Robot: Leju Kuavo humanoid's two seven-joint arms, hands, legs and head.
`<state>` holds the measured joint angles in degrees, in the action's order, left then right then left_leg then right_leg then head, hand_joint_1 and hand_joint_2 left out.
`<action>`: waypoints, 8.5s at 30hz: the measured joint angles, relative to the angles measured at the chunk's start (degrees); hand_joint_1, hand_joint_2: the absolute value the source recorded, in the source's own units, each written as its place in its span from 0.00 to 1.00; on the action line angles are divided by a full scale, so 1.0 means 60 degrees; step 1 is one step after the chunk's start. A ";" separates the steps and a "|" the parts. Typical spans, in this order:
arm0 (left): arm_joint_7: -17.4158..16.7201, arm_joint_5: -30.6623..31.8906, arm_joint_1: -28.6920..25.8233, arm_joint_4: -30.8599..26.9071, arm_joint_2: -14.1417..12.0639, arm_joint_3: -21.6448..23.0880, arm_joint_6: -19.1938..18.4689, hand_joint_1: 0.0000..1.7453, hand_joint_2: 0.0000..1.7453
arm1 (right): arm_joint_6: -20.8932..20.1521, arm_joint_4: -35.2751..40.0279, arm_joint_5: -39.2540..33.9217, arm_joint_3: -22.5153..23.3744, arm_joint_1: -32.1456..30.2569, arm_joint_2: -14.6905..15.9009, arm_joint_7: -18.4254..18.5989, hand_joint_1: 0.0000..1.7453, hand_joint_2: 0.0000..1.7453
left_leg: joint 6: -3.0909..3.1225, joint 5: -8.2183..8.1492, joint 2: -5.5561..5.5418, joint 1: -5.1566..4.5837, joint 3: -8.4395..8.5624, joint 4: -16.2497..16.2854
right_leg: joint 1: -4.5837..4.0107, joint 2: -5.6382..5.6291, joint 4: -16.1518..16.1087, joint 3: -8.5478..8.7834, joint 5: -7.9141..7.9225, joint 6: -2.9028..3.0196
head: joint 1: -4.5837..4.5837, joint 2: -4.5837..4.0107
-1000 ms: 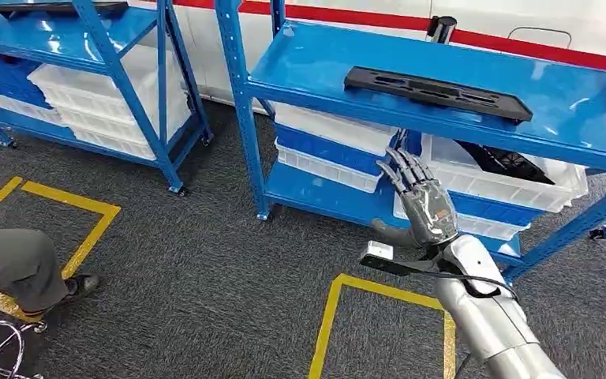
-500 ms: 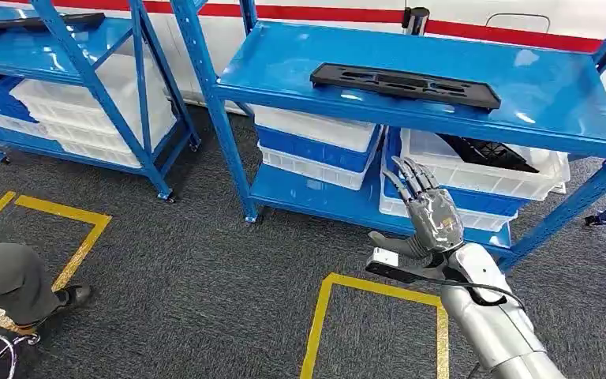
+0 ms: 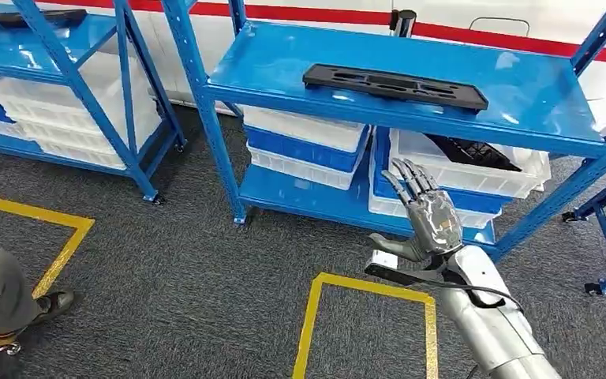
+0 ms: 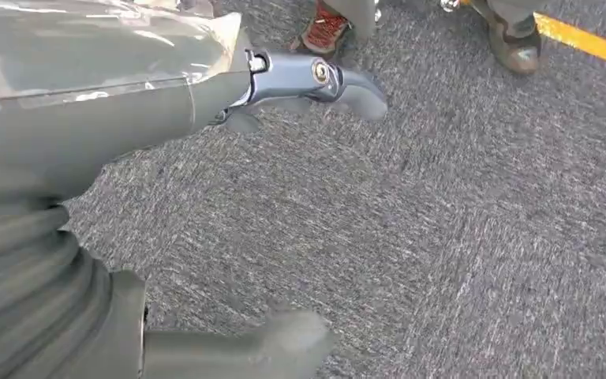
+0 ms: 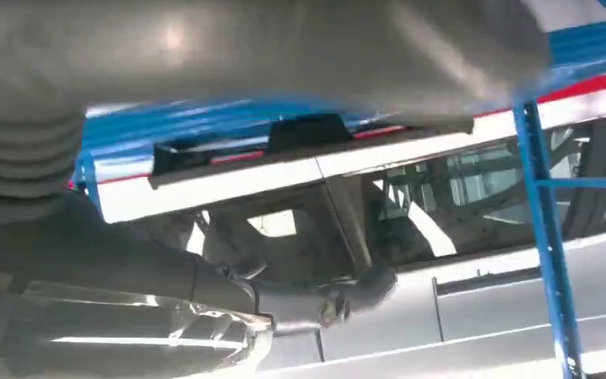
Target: Take the parts from the cabinet and place them on the table.
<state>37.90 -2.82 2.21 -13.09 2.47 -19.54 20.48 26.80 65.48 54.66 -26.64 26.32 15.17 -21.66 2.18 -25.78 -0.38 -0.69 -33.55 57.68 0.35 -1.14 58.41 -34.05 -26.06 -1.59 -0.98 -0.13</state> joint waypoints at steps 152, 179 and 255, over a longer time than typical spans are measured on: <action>-0.0365 0.0787 0.0095 0.0091 0.0062 -0.0783 0.0087 0.00 0.00 | 0.0310 -0.0419 0.0044 0.0790 -0.0014 -0.0066 -0.0186 0.00 1.00 | 0.0150 0.0123 0.0252 -0.0143 -0.0024 -0.0017 | 0.0053 0.0238 -0.0228 0.0286 0.0010 -0.0004 | 0.0044 0.0000; -0.0649 0.1173 0.0117 0.0095 0.0011 -0.0805 0.0047 0.00 0.00 | 0.0058 0.0007 0.0259 0.1093 -0.0613 -0.0025 -0.0004 0.00 1.00 | 0.0151 0.0124 0.0252 -0.0144 -0.0025 -0.0017 | 0.0061 0.0238 -0.0228 0.0283 0.0012 -0.0005 | 0.0040 0.0003; -0.0572 0.1534 0.0126 0.0102 -0.0025 -0.1362 -0.0007 0.00 0.00 | 0.0157 -0.0284 0.0073 0.1031 -0.0352 -0.0109 -0.0259 0.00 1.00 | 0.0112 -0.0068 0.0257 -0.0071 0.0124 -0.0038 | 0.0121 0.0264 -0.0194 0.0097 0.0113 -0.0094 | 0.0044 0.0000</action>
<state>34.47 6.38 2.97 -12.48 2.32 -27.71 20.44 27.74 63.78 55.10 -20.46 24.21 14.51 -23.21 2.85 -26.19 1.16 -1.11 -32.80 57.46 1.07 0.44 57.25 -33.47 -25.38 -2.16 -0.72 -0.13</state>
